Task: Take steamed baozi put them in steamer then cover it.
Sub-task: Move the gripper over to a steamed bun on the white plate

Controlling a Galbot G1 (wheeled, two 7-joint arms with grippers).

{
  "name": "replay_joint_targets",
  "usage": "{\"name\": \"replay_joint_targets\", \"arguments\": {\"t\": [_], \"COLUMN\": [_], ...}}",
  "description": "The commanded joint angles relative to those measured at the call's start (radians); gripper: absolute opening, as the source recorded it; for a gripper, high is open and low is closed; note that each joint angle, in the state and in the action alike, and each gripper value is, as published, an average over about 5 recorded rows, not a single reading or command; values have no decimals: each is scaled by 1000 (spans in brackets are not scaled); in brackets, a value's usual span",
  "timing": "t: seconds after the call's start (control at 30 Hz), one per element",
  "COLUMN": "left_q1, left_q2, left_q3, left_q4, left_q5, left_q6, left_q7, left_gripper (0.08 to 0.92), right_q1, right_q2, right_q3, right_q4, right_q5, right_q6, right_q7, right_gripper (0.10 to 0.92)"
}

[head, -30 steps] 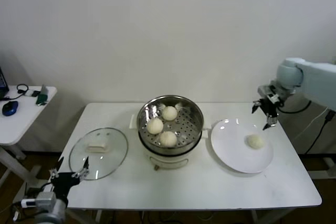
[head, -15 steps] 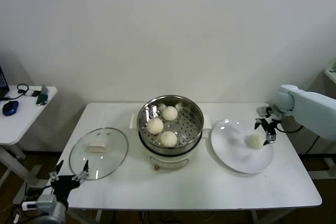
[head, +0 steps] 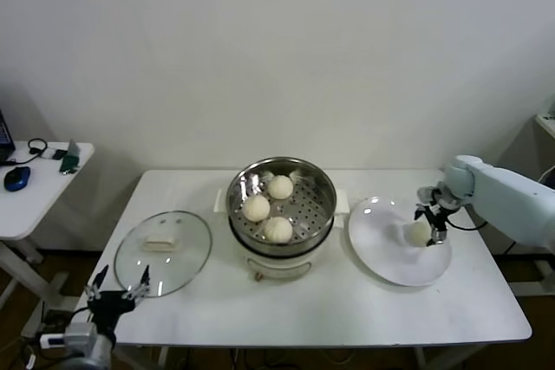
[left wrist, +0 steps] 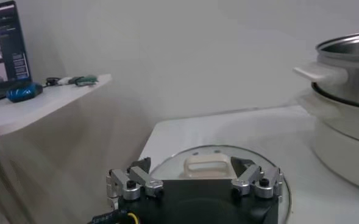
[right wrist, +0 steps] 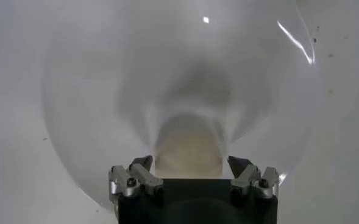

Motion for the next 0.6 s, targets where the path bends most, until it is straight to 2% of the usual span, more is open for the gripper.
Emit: {"name": "replay_joint_targets", "arguments": {"t": [0.03, 0.6], "left_q1": [0, 0], "left_q2": [-2, -6], "left_q3": [3, 0], "left_q4": [-1, -13], "left_q5": [3, 5], "left_q6": [0, 1], "left_q7": [0, 0], "left_gripper": [823, 823], "right_q1": [-38, 2], "right_q2": [10, -3], "right_q3": [47, 56], "right_q4": [-45, 2], "right_q5": [-20, -7], "right_q6": [13, 30], "right_q7": [17, -4], "right_gripper": [823, 734]}}
